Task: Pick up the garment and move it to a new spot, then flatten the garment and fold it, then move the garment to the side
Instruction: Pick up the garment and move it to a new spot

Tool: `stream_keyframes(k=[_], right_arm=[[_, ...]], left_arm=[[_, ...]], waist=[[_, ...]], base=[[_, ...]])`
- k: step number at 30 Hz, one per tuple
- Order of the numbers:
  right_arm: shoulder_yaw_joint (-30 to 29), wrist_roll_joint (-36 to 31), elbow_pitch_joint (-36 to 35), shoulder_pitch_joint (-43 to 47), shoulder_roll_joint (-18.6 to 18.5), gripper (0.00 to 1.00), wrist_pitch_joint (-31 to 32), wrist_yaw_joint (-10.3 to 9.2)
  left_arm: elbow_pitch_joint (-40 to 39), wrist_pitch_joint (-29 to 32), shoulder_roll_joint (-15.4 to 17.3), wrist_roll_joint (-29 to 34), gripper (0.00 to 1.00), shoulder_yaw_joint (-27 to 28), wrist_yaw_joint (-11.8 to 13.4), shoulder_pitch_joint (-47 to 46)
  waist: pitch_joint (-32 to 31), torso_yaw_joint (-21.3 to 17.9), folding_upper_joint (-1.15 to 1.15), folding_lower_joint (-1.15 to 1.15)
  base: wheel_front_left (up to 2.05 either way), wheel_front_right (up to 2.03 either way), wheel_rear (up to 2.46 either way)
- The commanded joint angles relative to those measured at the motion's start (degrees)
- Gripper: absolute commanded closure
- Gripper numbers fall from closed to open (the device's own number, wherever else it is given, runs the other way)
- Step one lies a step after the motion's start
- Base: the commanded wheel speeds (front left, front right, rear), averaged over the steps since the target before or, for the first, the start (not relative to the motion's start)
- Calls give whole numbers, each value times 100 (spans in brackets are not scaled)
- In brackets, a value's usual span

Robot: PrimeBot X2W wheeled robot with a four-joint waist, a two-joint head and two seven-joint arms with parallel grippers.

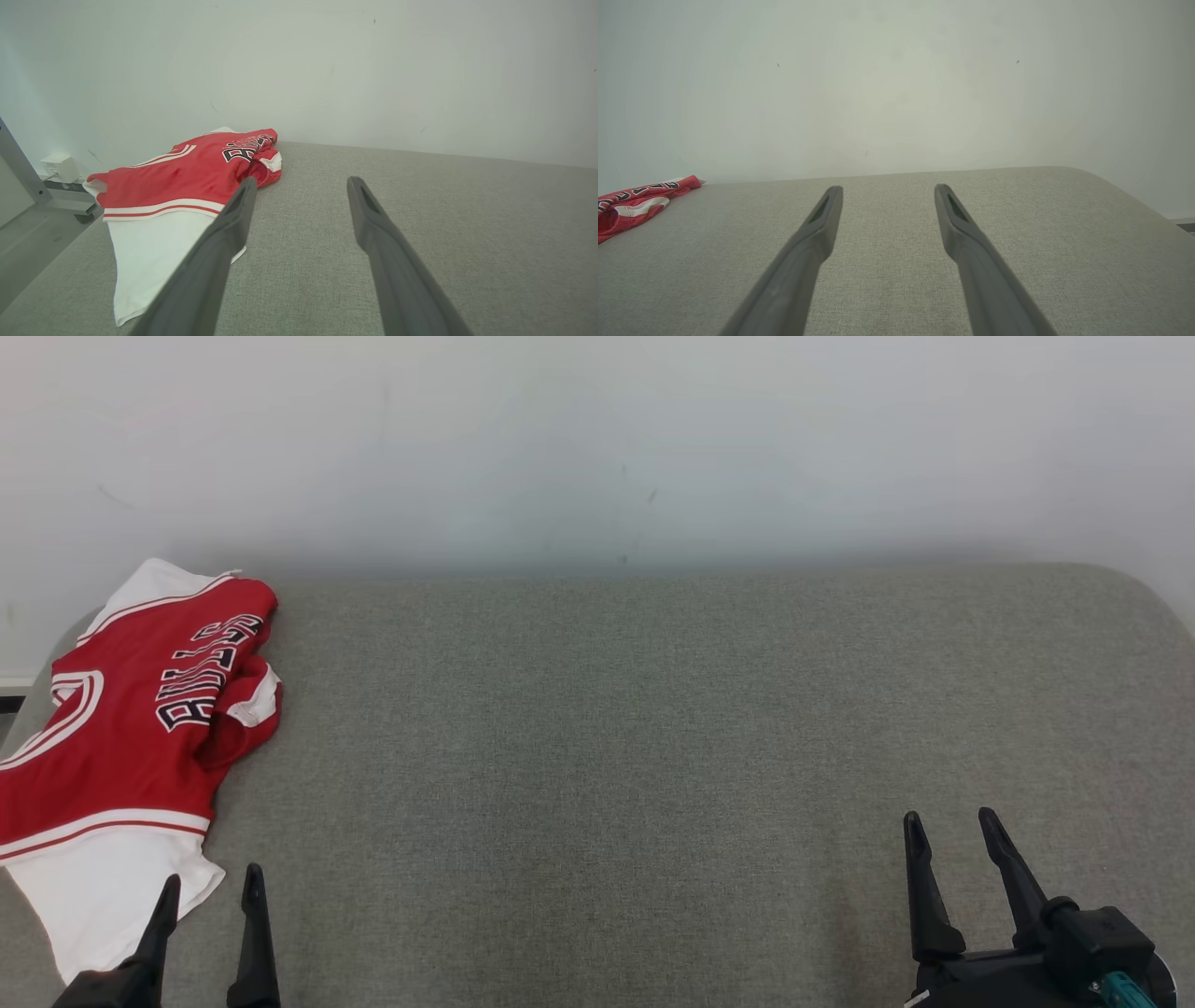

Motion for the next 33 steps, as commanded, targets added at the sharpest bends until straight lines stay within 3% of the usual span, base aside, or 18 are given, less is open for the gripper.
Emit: stream_keyframes(k=[1, 16, 33], right_arm=[[-6, 28, -1, 56, -19, 0, 7, -12], [25, 75, 18, 51, -19, 0, 25, -12], [89, 12, -17, 119, -17, 0, 78, -12]], left_arm=[[-28, -1, 18, -54, 0, 17, 12, 82], [97, -146, 48, -116, 0, -7, 95, -29], [284, -367, 15, -195, 0, -9, 151, 23]], waist=[[3, 1, 0, 0], [22, 142, 0, 0], [135, 1225, 0, 0]], base=[[0, 0, 0], [0, 0, 0], [0, 0, 0]])
